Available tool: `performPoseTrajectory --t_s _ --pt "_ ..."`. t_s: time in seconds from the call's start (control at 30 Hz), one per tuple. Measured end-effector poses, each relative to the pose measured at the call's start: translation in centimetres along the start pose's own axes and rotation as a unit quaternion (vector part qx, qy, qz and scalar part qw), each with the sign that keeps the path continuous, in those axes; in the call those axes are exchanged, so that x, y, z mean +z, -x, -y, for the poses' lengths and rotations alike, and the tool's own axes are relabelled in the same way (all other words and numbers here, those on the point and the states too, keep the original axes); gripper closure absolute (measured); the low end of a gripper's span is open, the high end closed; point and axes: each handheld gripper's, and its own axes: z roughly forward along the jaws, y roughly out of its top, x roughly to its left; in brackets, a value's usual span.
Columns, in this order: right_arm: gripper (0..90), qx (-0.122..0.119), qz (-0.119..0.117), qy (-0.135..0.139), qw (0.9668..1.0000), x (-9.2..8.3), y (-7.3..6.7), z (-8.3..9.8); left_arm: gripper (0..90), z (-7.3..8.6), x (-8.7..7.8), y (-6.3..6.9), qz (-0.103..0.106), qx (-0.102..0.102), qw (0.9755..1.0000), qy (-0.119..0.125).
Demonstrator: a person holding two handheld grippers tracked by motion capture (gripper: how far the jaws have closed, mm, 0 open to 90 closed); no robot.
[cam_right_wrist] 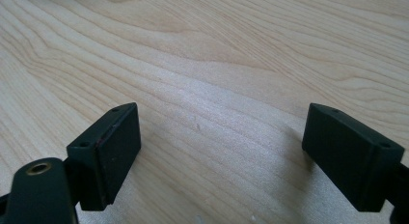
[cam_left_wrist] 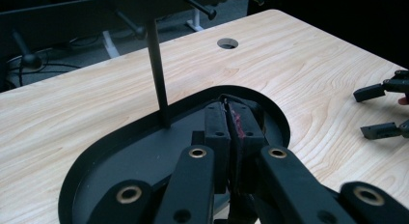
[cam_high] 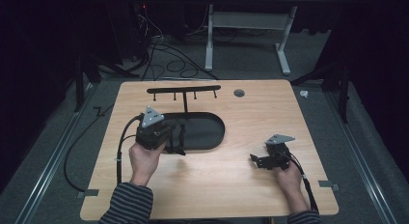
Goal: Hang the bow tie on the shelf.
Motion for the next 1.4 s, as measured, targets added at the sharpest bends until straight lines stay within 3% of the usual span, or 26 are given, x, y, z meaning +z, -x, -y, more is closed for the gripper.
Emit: performPoseTrajectory --t_s 0.8,1.4 --pt "14.3 0.000 0.000 0.001 1.0000 0.0 0.0 0.0 87.5 -2.4 1.8 -1.8 -0.018 -0.005 0.9998 0.004" --pt "14.3 0.000 0.000 0.001 1.0000 0.0 0.0 0.0 87.4 -3.4 2.1 -3.7 -0.031 -0.032 0.9989 0.012"
